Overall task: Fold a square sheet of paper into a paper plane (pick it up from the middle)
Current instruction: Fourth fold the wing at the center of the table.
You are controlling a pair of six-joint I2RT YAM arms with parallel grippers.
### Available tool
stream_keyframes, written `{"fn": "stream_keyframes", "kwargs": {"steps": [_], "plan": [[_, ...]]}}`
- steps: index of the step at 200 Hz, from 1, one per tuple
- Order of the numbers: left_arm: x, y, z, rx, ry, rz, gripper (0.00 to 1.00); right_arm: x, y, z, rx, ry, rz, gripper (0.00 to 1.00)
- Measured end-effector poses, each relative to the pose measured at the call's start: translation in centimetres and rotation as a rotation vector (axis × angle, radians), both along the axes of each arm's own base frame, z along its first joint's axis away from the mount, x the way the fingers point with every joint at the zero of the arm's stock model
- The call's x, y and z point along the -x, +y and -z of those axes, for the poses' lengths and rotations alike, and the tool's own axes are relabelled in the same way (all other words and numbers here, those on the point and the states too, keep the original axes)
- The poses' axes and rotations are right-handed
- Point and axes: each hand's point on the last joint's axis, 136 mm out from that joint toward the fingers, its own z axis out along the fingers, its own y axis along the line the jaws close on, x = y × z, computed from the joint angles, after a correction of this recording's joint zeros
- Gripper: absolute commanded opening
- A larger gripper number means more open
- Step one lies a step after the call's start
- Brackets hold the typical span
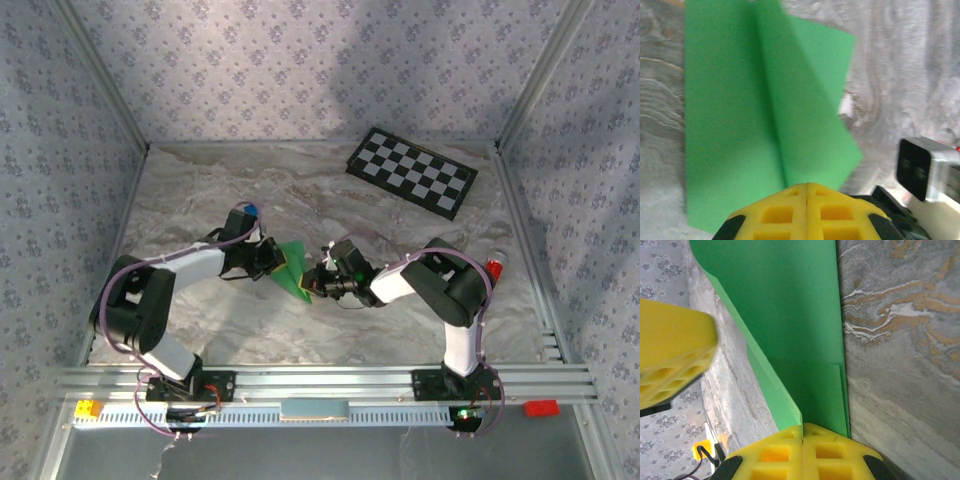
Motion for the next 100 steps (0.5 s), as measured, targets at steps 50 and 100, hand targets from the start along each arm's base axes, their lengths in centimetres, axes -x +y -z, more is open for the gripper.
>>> {"fn": "stream_keyframes", "kwargs": {"steps": [50,100], "plan": [[0.8,0.7,2.7,-0.034,0.092,-0.011,0.00,0.0,0.0,-0.1,0.004,-0.010,-0.006,0.00],[0.9,0.7,2.8,-0.014,0.102,-0.038,0.00,0.4,0.0,-0.2,0.040,-0.050,-0.017,0.00]]}}
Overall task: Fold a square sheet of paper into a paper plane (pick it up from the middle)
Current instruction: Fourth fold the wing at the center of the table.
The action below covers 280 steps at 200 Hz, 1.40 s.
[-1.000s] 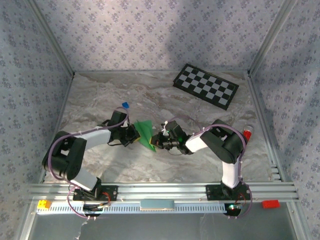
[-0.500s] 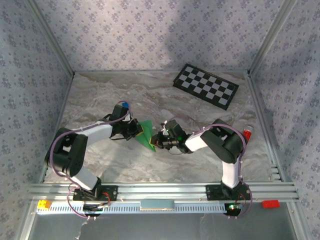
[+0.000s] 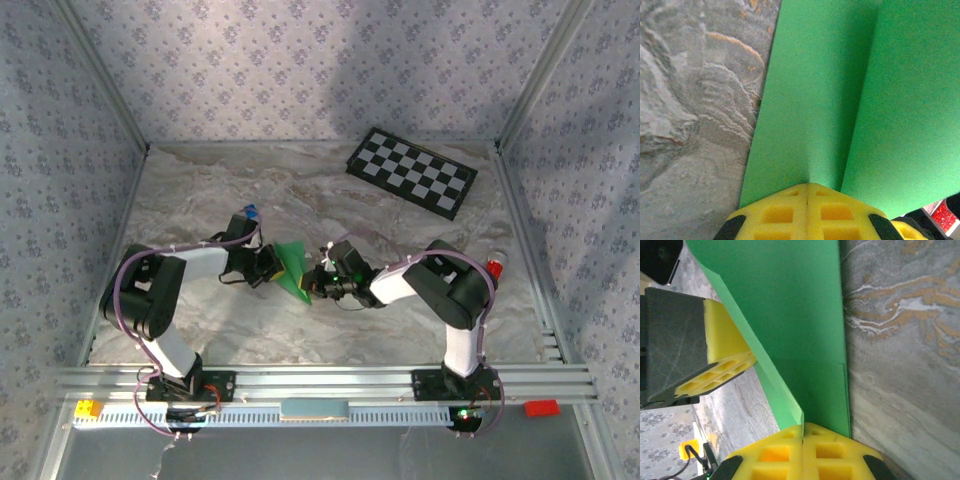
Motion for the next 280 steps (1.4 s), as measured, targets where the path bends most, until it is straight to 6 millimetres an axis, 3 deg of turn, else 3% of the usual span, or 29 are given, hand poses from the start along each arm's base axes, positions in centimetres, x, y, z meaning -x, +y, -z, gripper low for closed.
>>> {"fn": "stream_keyframes", "kwargs": {"steps": [76,221,280], "plan": [[1.0,0.4,-0.1,0.007,0.010,-0.045,0.00,0.4,-0.4,0.1,0.026,-0.017,-0.002,0.00],[1.1,1.1,-0.2,-0.031,-0.013,-0.050,0.04,0.3,0.0,0.1,-0.034,0.032,0.001,0.00],[0.1,0.6,-3.6,0.007,-0.143,-0.014,0.07,0.3,0.0,0.1,-0.051,0.042,0.006,0.00]]}}
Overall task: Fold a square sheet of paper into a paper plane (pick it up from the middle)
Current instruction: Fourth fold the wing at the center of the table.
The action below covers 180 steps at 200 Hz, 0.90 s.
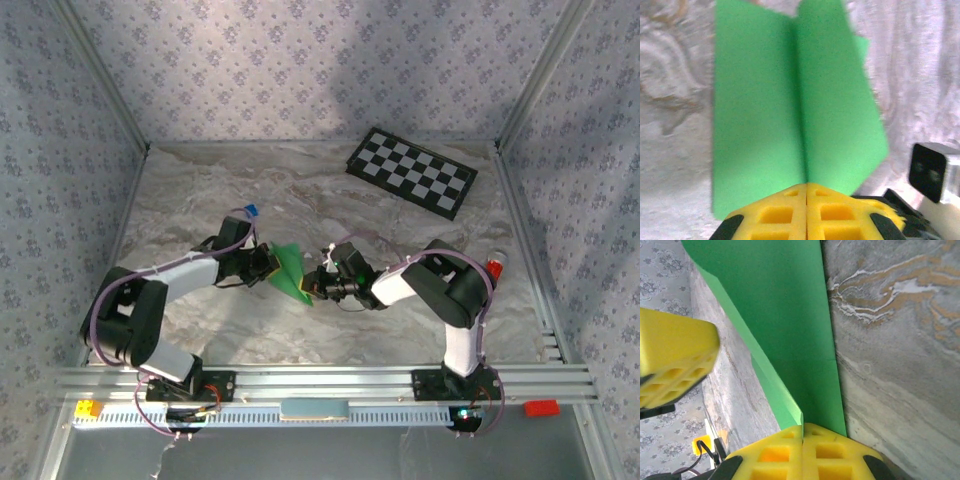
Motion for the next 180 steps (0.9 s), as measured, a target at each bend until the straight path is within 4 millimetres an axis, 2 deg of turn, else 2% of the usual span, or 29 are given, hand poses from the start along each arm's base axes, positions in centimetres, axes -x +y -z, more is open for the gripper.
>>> {"fn": "stream_keyframes", "kwargs": {"steps": [54,105,180], "plan": [[-0.3,-2.1,-1.3,0.094,-0.050,0.106,0.06,0.0,0.0,0.0,-0.007,0.004,-0.004,0.00],[-0.7,-3.7,-0.5,0.141,-0.035,0.154,0.06,0.0,0.0,0.0,-0.010,0.011,-0.003,0.00],[-0.8,-3.9,1.0,0.128,-0.013,0.154,0.05,0.0,-0.1,0.1,-0.013,0.016,-0.007,0.00]]}}
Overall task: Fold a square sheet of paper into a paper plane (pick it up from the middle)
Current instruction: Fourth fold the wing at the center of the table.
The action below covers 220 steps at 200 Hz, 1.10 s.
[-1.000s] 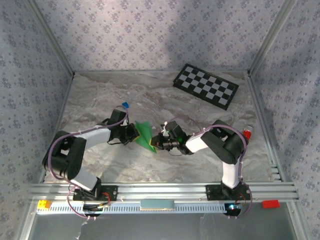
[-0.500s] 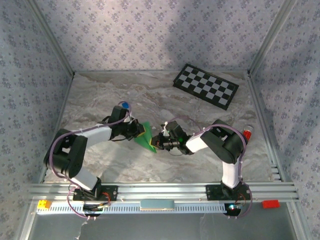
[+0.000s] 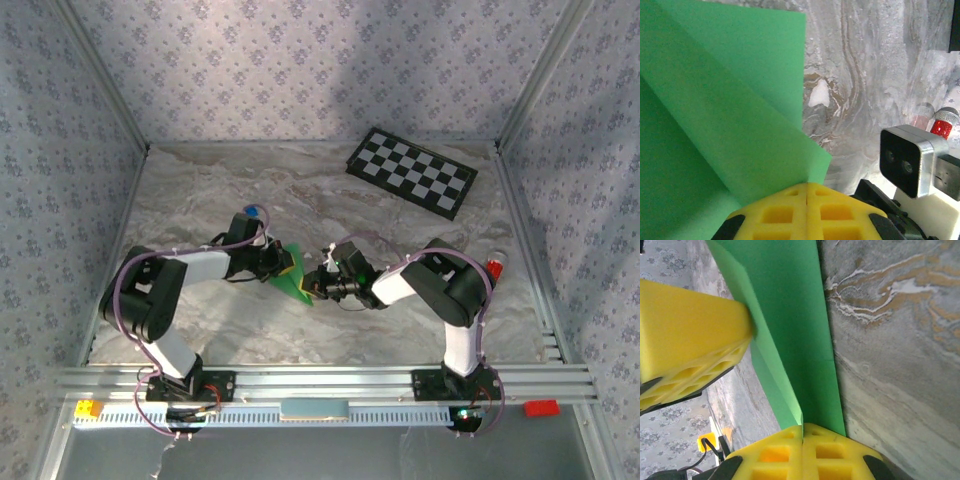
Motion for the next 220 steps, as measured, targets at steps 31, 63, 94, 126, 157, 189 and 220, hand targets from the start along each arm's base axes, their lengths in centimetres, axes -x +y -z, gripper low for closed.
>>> {"fn": "stream_keyframes", "kwargs": {"steps": [31,63,94,126,157,189,220], "plan": [[-0.2,0.0,0.4,-0.008,0.005,-0.008,0.05,0.0,0.0,0.0,-0.001,0.002,-0.002,0.00],[-0.5,0.1,1.0,-0.018,0.015,-0.018,0.05,0.0,0.0,0.0,-0.002,0.002,-0.002,0.00],[-0.7,0.1,1.0,-0.021,0.012,-0.021,0.05,0.0,0.0,0.0,-0.002,0.003,-0.003,0.00],[-0.7,0.1,1.0,-0.021,0.013,-0.021,0.05,0.0,0.0,0.0,-0.001,0.004,-0.003,0.00],[-0.7,0.1,1.1,-0.025,0.013,-0.023,0.04,0.0,0.0,0.0,-0.002,0.005,-0.004,0.00],[-0.7,0.2,1.8,-0.035,0.026,-0.022,0.04,0.0,0.0,0.0,-0.002,0.006,-0.004,0.00],[-0.8,0.1,1.8,-0.036,0.027,-0.022,0.04,0.0,0.0,0.0,-0.001,0.007,-0.004,0.00]]}}
